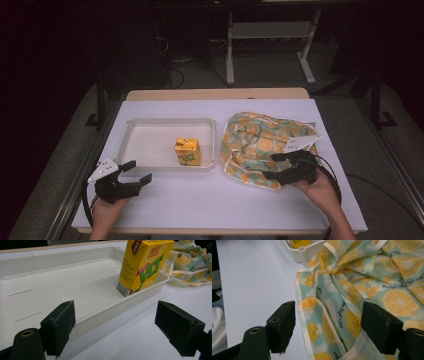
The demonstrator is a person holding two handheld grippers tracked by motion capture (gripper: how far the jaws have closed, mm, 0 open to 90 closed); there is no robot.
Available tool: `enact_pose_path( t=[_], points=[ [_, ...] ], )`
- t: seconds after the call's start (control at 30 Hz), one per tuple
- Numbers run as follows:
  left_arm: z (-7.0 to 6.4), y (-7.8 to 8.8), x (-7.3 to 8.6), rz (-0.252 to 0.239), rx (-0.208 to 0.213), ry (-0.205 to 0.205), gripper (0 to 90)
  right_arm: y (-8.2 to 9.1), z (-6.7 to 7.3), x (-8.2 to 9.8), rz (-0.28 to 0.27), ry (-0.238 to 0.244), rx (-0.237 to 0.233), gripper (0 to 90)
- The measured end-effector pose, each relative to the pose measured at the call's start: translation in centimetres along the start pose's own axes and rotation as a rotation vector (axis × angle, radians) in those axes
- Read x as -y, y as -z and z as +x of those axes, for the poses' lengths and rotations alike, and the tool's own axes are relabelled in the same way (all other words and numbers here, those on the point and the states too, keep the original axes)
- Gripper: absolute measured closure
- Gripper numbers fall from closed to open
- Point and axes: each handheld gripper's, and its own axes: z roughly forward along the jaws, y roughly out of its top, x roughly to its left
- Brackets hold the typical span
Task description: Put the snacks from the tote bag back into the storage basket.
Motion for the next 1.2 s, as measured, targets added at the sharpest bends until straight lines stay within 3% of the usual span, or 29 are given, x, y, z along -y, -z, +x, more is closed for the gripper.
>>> enact_pose_path(
  t=[0.37,0.83,1.03,1.2],
  points=[
    [-0.4,-0.3,0.0,0.006,0.031,-0.013,16.2,0.7,0.1,2.5,-0.032,-0.039,0.013,26.5],
    [-0.7,-0.3,-0.1,0.018,0.027,-0.043,16.3,1.7,0.8,4.6,-0.07,-0.065,0.031,26.1],
    [-0.8,-0.5,-0.2,0.021,0.028,-0.052,16.3,2.5,2.2,6.4,-0.098,-0.087,0.032,25.0],
    [-0.9,-0.6,-0.2,0.023,0.031,-0.059,16.2,2.7,3.0,6.8,-0.118,-0.075,0.046,24.0]
  ],
)
